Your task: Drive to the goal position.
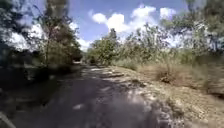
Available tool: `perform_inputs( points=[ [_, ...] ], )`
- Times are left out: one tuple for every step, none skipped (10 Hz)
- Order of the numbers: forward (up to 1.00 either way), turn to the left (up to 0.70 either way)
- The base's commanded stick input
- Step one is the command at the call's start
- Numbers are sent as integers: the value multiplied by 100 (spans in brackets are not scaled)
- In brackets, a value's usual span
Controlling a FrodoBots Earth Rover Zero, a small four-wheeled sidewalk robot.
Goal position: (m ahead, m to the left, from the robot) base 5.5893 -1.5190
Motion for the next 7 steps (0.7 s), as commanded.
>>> perform_inputs(
  points=[
    [85,0],
    [85,0],
    [85,0],
    [85,0],
    [85,0],
    [85,0],
    [85,0]
  ],
)
